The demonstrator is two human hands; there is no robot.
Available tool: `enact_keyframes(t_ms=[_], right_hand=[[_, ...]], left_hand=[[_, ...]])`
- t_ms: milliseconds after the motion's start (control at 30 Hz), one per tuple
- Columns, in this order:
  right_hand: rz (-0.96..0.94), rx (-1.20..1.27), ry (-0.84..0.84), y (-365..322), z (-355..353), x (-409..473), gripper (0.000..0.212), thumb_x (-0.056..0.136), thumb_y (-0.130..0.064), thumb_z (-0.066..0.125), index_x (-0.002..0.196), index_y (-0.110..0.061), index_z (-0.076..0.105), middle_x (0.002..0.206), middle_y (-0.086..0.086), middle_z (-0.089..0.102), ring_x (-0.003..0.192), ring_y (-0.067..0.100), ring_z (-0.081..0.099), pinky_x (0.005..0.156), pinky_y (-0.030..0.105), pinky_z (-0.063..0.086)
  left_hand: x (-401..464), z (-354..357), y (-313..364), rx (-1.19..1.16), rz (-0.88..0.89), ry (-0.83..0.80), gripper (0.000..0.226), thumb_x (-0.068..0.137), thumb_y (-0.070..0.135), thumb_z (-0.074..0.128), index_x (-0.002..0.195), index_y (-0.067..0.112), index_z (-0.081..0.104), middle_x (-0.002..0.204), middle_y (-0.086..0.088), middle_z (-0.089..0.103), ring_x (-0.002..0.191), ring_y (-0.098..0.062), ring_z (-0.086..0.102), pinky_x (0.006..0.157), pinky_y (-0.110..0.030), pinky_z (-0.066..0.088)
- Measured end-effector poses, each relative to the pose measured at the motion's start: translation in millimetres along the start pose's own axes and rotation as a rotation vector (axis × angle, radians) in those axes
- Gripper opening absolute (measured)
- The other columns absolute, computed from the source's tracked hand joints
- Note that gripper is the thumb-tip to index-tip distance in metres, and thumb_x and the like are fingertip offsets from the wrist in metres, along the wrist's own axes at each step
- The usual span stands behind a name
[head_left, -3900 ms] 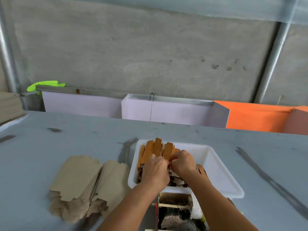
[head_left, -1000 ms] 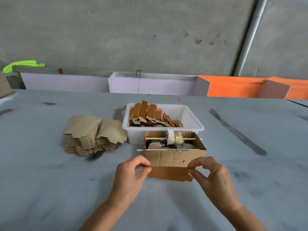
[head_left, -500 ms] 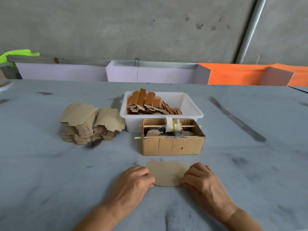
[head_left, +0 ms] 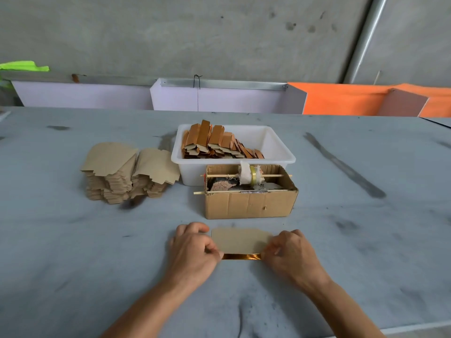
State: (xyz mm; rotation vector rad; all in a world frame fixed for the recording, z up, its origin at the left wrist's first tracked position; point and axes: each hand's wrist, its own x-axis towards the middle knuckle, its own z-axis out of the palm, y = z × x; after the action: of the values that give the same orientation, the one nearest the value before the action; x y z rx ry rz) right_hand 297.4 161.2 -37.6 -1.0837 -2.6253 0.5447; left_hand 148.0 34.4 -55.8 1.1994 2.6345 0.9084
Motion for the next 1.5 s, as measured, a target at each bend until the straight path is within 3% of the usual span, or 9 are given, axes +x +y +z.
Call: enact_keyframes(t_ms=[200, 433, 600, 767, 867, 967, 1133, 1300, 1500], right_hand=[[0.235, 0.064, -0.09, -6, -5, 14, 0.012, 0.076, -0.017, 0.064, 0.075, -0.007, 0.071, 0.077, 0.007, 0.064, 0.087, 0.025, 0.059, 0.068, 0.03, 0.051], [0.171, 0.31, 0.012, -1, 2, 1, 0.032, 0.075, -0.005, 0.066, 0.055, -0.03, 0.062, 0.07, -0.009, 0.063, 0.089, 0.025, 0.057, 0.079, 0.033, 0.05], [-0.145, 0.189, 0.256, 3, 12, -17, 0.024, 0.068, 0.002, 0.078, 0.065, -0.021, 0.075, 0.068, -0.009, 0.058, 0.081, 0.024, 0.049, 0.069, 0.033, 0.043], [-0.426, -0.36, 0.422, -14, 11, -26, 0.018, 0.06, -0.01, 0.057, 0.047, -0.021, 0.063, 0.059, -0.004, 0.054, 0.071, 0.025, 0.054, 0.063, 0.03, 0.035], [-0.451, -0.481, 0.411, -21, 18, -32, 0.024, 0.059, -0.006, 0.041, 0.043, -0.018, 0.055, 0.055, -0.001, 0.05, 0.076, 0.023, 0.043, 0.066, 0.031, 0.033], [-0.456, -0.427, 0.418, -24, 22, -36, 0.013, 0.054, -0.008, 0.06, 0.047, -0.019, 0.057, 0.052, -0.002, 0.049, 0.066, 0.023, 0.054, 0.062, 0.032, 0.04], [-0.455, -0.362, 0.423, -21, 27, -34, 0.024, 0.071, -0.014, 0.044, 0.059, -0.02, 0.064, 0.062, -0.003, 0.055, 0.061, 0.021, 0.056, 0.056, 0.031, 0.043], [-0.442, -0.337, 0.41, -2, 21, -35, 0.027, 0.052, -0.006, 0.055, 0.068, -0.022, 0.07, 0.072, -0.005, 0.063, 0.066, 0.022, 0.06, 0.055, 0.031, 0.047], [-0.399, -0.305, 0.409, 15, 15, -45, 0.044, 0.051, -0.01, 0.046, 0.082, -0.022, 0.075, 0.094, -0.016, 0.072, 0.071, 0.02, 0.065, 0.06, 0.031, 0.05]], left_hand=[[8, 3, 4, 0.053, -0.137, -0.01, 0.008, 0.074, 0.03, 0.069, 0.068, 0.025, 0.07, 0.131, 0.019, 0.043, 0.121, -0.012, 0.03, 0.089, -0.026, 0.02], [0, 6, 2, -0.012, -0.203, 0.065, 0.03, 0.069, 0.036, 0.077, 0.055, 0.034, 0.051, 0.122, 0.018, 0.042, 0.12, -0.013, 0.03, 0.079, -0.025, 0.014], [-13, 2, 10, 0.11, 0.149, 0.193, 0.022, 0.067, 0.015, 0.078, 0.061, 0.031, 0.064, 0.092, 0.016, 0.052, 0.099, -0.016, 0.046, 0.079, -0.029, 0.021], [-28, 3, 24, 0.381, 0.625, 0.278, 0.019, 0.062, 0.009, 0.055, 0.045, 0.017, 0.059, 0.054, 0.001, 0.05, 0.056, -0.019, 0.053, 0.055, -0.03, 0.038], [-33, 4, 25, 0.474, 0.635, 0.203, 0.025, 0.064, 0.011, 0.043, 0.049, 0.019, 0.061, 0.053, 0.001, 0.051, 0.053, -0.019, 0.054, 0.047, -0.026, 0.042], [-37, 5, 29, 0.496, 0.632, 0.199, 0.027, 0.065, 0.009, 0.04, 0.052, 0.02, 0.061, 0.054, 0.001, 0.05, 0.053, -0.019, 0.054, 0.047, -0.026, 0.042], [-37, 4, 26, 0.488, 0.641, 0.142, 0.031, 0.07, 0.012, 0.04, 0.059, 0.022, 0.067, 0.059, 0.003, 0.05, 0.056, -0.018, 0.054, 0.048, -0.025, 0.04], [-34, -8, 14, 0.478, 0.678, 0.115, 0.016, 0.06, 0.015, 0.062, 0.07, 0.02, 0.074, 0.061, 0.006, 0.054, 0.056, -0.015, 0.056, 0.047, -0.022, 0.042], [-36, -25, -5, 0.388, 0.56, 0.066, 0.029, 0.065, 0.001, 0.047, 0.068, 0.011, 0.074, 0.069, 0.003, 0.066, 0.062, -0.014, 0.065, 0.055, -0.021, 0.05]])
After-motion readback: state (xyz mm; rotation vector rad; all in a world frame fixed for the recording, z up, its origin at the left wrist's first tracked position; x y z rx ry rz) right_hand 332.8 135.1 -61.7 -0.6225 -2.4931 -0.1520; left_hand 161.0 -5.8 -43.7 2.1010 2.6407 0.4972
